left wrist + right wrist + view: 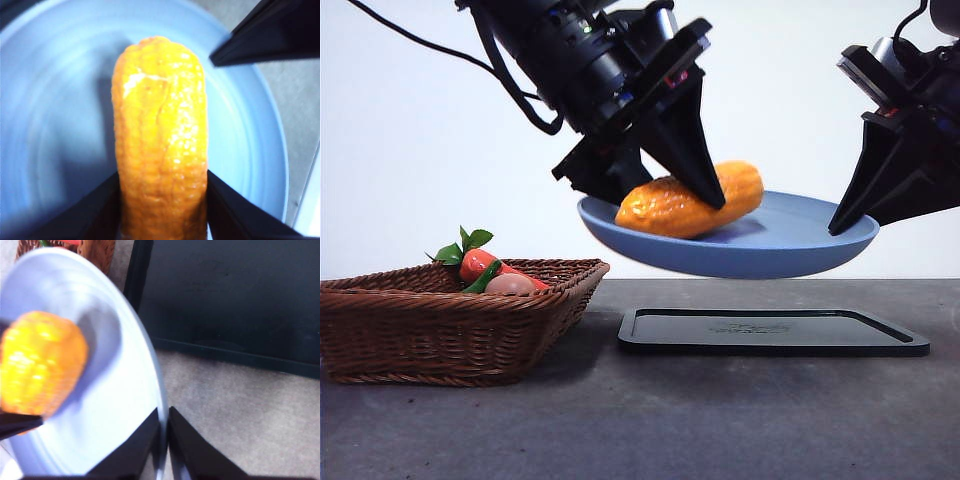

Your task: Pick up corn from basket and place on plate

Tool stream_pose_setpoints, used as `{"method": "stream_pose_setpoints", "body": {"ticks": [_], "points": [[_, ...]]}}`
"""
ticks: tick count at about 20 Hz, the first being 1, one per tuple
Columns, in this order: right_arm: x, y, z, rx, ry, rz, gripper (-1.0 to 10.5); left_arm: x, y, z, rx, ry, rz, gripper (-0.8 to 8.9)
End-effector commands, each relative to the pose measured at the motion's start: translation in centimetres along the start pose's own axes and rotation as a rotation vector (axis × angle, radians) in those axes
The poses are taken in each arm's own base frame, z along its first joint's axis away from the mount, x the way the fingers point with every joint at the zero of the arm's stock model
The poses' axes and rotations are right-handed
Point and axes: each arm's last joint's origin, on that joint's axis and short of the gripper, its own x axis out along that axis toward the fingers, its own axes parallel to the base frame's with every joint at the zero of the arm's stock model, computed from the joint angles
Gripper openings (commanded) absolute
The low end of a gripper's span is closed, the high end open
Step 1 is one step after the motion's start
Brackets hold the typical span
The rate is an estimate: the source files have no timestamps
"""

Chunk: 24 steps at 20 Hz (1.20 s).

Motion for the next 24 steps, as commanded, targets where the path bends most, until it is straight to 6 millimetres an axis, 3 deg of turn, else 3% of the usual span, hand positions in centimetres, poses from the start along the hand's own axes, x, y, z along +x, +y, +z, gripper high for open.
{"method": "stream_pose_setpoints", "body": {"ticks": [1, 5, 11, 18, 24], "points": [[-0.1, 0.4, 0.7, -0.007, -0.018, 0.018, 0.0, 0.7, -0.2, 0.1, 0.021, 0.026, -0.009, 1.88], [-0.1, 0.4, 0.7, -0.008, -0.018, 0.018, 0.0, 0.7, -0.2, 0.0, 0.017, 0.035, -0.009, 3.47], [-0.1, 0.3, 0.7, -0.01, -0.023, 0.009, 0.0, 0.2, -0.4, 0.4, 0.018, 0.018, -0.009, 3.53], [-0.4, -0.1, 1.0, -0.004, -0.048, 0.001, 0.0, -3.8, -1.7, 3.6, 0.048, -0.071, -0.004, 3.53], [-0.5, -1.7, 1.5, 0.047, -0.069, -0.036, 0.0, -6.8, -2.2, 5.9, 0.066, -0.112, 0.008, 3.52]]}}
